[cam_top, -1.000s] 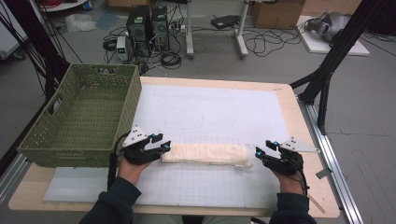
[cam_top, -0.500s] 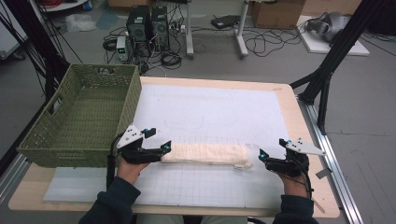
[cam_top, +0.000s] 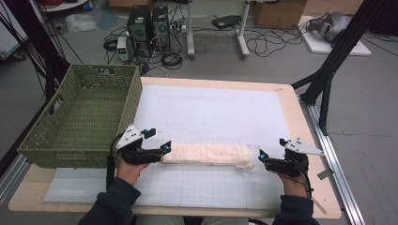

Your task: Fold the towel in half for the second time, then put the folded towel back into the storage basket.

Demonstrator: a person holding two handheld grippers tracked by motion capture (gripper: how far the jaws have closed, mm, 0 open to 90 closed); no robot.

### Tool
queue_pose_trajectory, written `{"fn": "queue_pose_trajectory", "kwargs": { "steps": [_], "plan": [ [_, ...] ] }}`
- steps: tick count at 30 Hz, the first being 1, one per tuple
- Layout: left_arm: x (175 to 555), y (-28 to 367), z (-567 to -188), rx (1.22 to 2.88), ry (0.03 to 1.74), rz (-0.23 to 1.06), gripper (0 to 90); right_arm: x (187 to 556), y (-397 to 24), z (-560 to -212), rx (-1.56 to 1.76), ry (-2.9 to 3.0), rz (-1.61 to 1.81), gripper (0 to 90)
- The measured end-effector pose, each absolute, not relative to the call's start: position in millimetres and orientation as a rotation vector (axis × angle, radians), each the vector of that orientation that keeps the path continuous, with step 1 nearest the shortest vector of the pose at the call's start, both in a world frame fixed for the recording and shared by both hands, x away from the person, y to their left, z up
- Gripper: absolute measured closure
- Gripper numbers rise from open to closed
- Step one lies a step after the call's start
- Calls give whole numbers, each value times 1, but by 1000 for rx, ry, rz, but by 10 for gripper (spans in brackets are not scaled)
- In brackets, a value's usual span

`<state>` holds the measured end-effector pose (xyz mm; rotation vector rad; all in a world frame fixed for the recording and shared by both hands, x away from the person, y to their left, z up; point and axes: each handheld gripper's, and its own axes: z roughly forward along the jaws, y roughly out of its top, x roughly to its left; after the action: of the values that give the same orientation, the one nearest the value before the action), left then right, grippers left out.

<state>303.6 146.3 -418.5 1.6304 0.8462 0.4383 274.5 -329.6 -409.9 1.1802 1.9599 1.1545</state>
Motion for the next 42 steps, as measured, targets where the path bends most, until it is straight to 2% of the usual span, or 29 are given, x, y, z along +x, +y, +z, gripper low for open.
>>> {"fn": "queue_pose_trajectory", "kwargs": {
  "steps": [17, 32, 35, 42],
  "plan": [
    [307, 145, -420, 1631, 866, 390, 201, 272, -333, -410, 1182, 1927, 1182, 108],
    [304, 141, -427, 1731, 940, 365, 238, 273, -330, -409, 1162, 1942, 1208, 108],
    [303, 140, -430, 1758, 960, 361, 297, 275, -330, -411, 1171, 1943, 1217, 108],
    [305, 140, -438, 1794, 1017, 325, 316, 276, -328, -412, 1176, 1958, 1225, 108]
  ]
}}
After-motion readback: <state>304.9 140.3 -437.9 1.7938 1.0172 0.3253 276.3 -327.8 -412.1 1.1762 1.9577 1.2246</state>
